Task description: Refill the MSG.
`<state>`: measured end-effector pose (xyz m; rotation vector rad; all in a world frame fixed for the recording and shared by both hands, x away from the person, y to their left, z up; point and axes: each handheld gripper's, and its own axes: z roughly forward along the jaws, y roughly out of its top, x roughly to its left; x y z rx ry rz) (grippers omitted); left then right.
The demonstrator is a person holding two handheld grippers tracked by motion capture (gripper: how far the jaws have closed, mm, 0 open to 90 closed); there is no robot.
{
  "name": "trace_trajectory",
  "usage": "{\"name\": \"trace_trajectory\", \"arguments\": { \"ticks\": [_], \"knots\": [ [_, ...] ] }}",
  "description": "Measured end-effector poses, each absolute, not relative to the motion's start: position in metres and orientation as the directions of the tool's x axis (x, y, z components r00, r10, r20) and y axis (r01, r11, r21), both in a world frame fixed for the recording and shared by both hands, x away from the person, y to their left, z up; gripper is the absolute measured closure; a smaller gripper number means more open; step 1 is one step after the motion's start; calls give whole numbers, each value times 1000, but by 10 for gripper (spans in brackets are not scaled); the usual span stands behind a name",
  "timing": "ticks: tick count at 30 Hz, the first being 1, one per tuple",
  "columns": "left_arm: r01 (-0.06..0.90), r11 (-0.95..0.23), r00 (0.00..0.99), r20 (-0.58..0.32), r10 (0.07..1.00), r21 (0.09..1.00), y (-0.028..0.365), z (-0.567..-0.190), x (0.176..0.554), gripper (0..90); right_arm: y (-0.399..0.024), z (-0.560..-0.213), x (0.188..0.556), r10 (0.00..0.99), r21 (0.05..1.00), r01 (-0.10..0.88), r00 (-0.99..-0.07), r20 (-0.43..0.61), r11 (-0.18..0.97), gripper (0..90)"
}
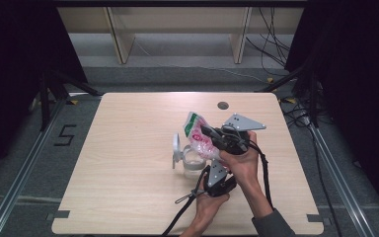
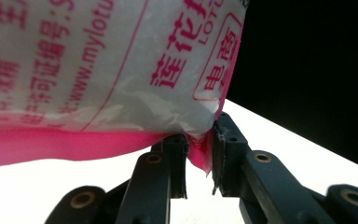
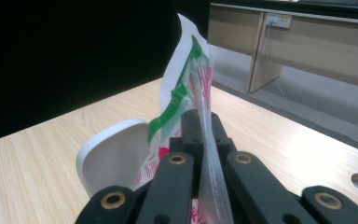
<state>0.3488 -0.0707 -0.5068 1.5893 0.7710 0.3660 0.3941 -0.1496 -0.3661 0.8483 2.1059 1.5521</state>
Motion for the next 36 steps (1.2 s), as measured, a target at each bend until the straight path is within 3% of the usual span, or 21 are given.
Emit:
{"name": "trace_trajectory", "arguments": {
  "ticks": [36],
  "knots": [
    [267,20,731,-216,647,963,-72,-506,350,770,-143,-369,399,668,946,218,-744,1,242,900]
  ]
}}
